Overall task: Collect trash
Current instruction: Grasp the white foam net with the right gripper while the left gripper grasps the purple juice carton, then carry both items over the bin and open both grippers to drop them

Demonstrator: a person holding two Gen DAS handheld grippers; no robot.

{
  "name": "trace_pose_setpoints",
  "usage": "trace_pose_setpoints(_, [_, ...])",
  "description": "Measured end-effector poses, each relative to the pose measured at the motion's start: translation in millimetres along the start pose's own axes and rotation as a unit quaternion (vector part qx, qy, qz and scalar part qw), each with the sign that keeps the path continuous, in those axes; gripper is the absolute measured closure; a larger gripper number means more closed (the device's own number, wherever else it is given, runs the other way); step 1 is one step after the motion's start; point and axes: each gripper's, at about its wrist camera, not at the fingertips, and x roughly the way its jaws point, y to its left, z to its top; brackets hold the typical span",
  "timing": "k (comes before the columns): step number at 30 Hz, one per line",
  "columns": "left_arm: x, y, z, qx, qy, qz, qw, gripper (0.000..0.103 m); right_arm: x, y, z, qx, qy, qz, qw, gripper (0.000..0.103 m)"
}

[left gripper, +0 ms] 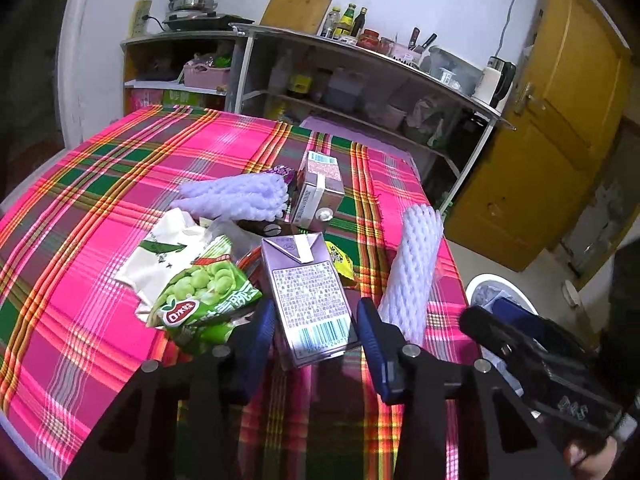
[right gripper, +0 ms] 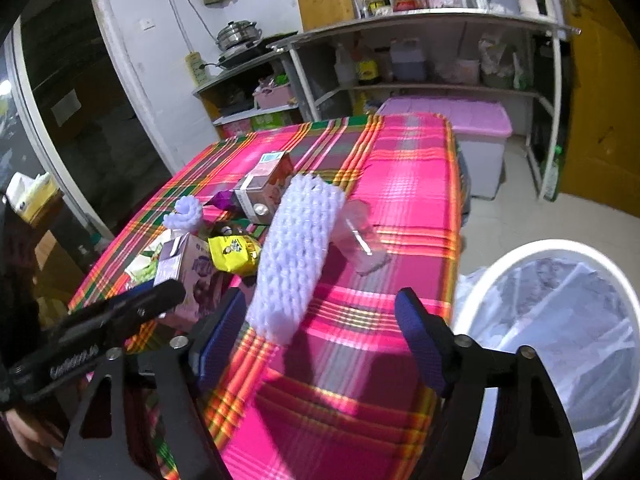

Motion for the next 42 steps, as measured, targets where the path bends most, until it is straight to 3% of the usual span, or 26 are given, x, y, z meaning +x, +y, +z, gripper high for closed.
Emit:
trace_pose_setpoints(7, [-6,5,-4,0.007,0.000,-0.007,0.9999,0.061,25,0,10,0.026,0.034,0.035,0.998,0.038])
trace_pose_setpoints(12, [-11,8,-7,0.008,-0.001,-0.014,0.9999,0.061,38,2,12,0.029,0.057,0.043,0.997,0.065])
trace_pose_setpoints(17, [-15,9,-10,0.009,-0.004,-0.016,0.9998,0.061,32,9,10,0.013,0.050,0.041,0.998,0.077])
trace_pose_setpoints(30, [-36,4,-20,0.019,-0.014,-0.021,0.9995,0.065,-26,22,-5,-0.030,-0.005,0.014,0.999,0.080])
trace_pose_setpoints(42, [-54,-37,-22,0.057,-0.024,-0.053,0.9967,0.065,-87,-6,-26,-0.017,-0.049,-0.041,0.998,0.080])
